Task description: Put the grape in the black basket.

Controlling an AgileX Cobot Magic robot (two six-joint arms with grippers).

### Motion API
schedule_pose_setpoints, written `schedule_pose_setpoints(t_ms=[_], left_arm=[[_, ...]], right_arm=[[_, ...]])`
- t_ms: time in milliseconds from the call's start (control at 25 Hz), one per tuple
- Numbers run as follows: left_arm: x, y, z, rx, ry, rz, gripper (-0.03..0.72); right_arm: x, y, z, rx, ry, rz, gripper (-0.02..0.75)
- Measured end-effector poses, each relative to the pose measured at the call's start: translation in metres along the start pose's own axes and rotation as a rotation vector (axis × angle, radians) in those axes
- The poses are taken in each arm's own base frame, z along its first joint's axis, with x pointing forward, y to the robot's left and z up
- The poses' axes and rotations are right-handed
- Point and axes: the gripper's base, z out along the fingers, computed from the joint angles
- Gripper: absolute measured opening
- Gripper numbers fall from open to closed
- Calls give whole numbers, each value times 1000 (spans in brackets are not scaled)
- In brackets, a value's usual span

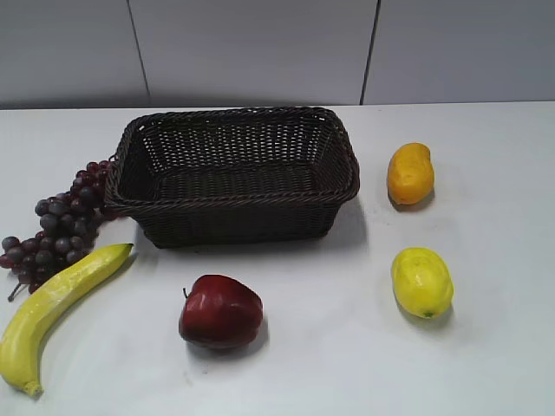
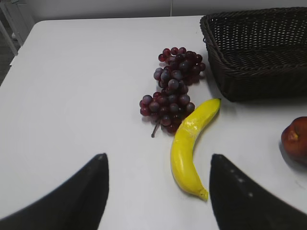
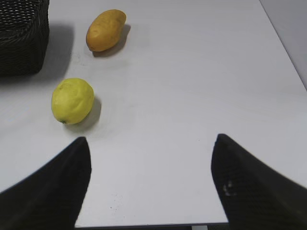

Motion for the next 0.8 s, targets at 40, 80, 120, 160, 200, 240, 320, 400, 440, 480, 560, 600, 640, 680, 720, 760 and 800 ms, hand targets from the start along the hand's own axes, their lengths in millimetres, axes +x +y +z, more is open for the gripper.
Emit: schedule_pose_setpoints(t_ms=[40, 80, 120, 160, 200, 240, 320, 400, 440, 480, 560, 600, 640, 680, 720, 760, 800], left_arm=[[0, 0, 0, 0, 0, 0, 622], [0, 0, 0, 0, 0, 0, 621], [0, 0, 0, 0, 0, 0, 621], [0, 0, 0, 0, 0, 0, 619], [0, 0, 0, 0, 0, 0, 619], [0, 0, 0, 0, 0, 0, 619], [0, 0, 0, 0, 0, 0, 617], [0, 0, 0, 0, 0, 0, 616], [0, 0, 0, 0, 0, 0, 615], [0, 0, 0, 0, 0, 0, 614], [0, 0, 0, -3, 0, 2, 609], [0, 0, 0, -3, 0, 2, 606], [0, 0, 0, -3, 0, 2, 603], [0, 0, 0, -3, 0, 2, 598], [0, 0, 0, -3, -1, 2, 591], [0, 0, 0, -4, -2, 2, 587], [-1, 0, 0, -4, -4, 2, 585]], right_arm=[[0, 0, 0, 0, 0, 0, 593], [0, 0, 0, 0, 0, 0, 593], [0, 0, 0, 0, 0, 0, 593], [0, 0, 0, 0, 0, 0, 593], [0, 0, 0, 0, 0, 0, 593], [0, 0, 0, 0, 0, 0, 593], [0, 0, 0, 0, 0, 0, 593], [0, 0, 0, 0, 0, 0, 593], [0, 0, 0, 0, 0, 0, 593], [0, 0, 0, 0, 0, 0, 593], [0, 0, 0, 0, 0, 0, 593], [0, 0, 0, 0, 0, 0, 593], [0, 0, 0, 0, 0, 0, 593], [0, 0, 0, 0, 0, 0, 593], [0, 0, 0, 0, 0, 0, 593], [0, 0, 0, 0, 0, 0, 593], [0, 0, 0, 0, 0, 0, 593]])
